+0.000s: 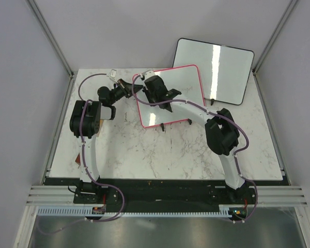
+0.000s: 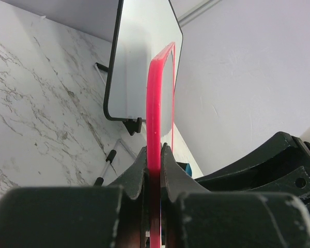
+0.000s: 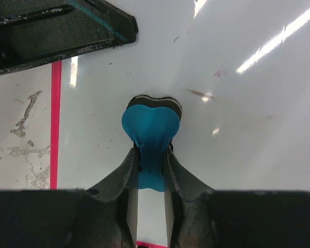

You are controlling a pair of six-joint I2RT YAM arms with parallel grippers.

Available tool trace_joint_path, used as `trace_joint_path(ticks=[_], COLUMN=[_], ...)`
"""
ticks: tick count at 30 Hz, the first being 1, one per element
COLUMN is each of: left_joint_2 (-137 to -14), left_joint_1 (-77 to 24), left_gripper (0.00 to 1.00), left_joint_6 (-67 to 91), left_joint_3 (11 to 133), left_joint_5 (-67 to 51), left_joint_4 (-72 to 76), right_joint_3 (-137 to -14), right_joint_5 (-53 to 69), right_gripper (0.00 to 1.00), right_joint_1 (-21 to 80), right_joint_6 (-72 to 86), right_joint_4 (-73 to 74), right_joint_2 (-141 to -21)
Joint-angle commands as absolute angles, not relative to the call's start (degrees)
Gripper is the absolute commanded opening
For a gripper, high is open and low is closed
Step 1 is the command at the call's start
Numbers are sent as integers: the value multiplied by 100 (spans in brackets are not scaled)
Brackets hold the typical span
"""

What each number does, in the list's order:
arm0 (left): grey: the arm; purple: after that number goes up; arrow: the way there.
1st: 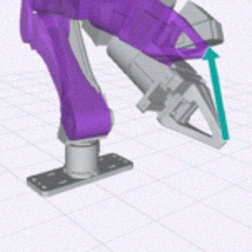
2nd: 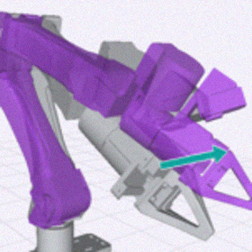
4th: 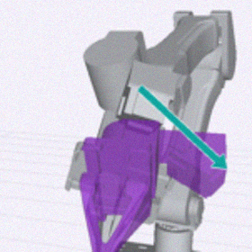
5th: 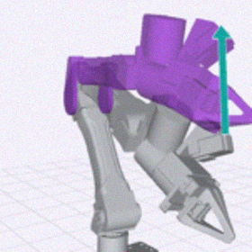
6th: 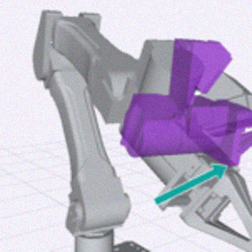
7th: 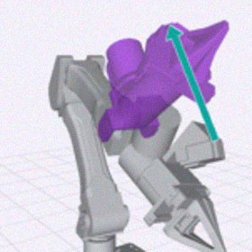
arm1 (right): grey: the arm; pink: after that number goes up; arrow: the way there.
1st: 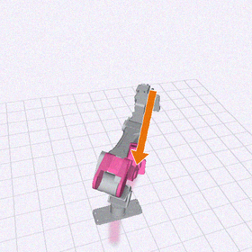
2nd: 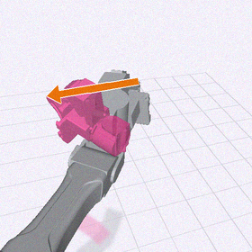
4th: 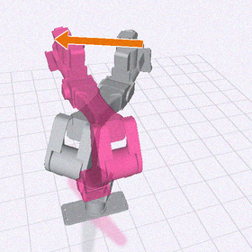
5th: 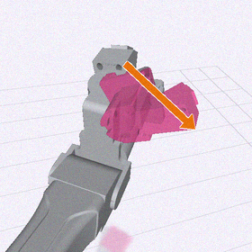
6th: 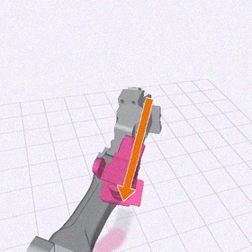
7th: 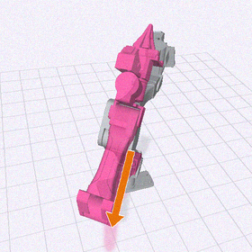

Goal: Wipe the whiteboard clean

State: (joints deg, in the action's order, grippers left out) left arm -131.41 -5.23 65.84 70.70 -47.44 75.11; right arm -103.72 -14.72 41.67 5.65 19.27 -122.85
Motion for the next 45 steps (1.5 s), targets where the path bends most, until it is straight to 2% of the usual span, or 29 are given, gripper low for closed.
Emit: trace_joint_path(ticks=[1, 4, 10, 17, 27, 32, 36, 45], left_joint_2=[-13069, -13060, -13052, -13043, -13069, -13078, -13078, -13087], left_joint_1=[-791, -791, -782, -782, -773, -773, -765, -765], left_gripper=[2, 2, 2, 2, 2, 2, 2, 2], left_joint_6=[5748, 5748, 5748, 5757, 5801, 5810, 5818, 5818], left_joint_3=[7040, 7040, 7040, 7031, 7040, 7058, 7058, 7066], left_joint_5=[-6047, -6047, -6056, -6082, -6073, -6073, -6073, -6065], left_joint_4=[9114, 9114, 9132, 9141, 9193, 9202, 9202, 9220], right_joint_3=[-10538, -10565, -9749, -8633, -7928, -8068, -8139, -8498], right_joint_5=[-1221, -1283, -1406, -2416, -2514, -2189, -1258, -889], right_gripper=[0, 0, 0, 0, 0, 0, 0, 0], right_joint_1=[4123, 3877, 3121, 2366, 1064, 1011, 1177, 2355], right_joint_6=[677, 738, 1054, 1362, 1582, 1547, 1346, 870], right_joint_4=[1907, 1907, 1776, 1661, 1529, 1547, 1503, 1678], right_joint_2=[-13104, -13113, -12667, -12165, -11637, -11707, -11751, -12005])
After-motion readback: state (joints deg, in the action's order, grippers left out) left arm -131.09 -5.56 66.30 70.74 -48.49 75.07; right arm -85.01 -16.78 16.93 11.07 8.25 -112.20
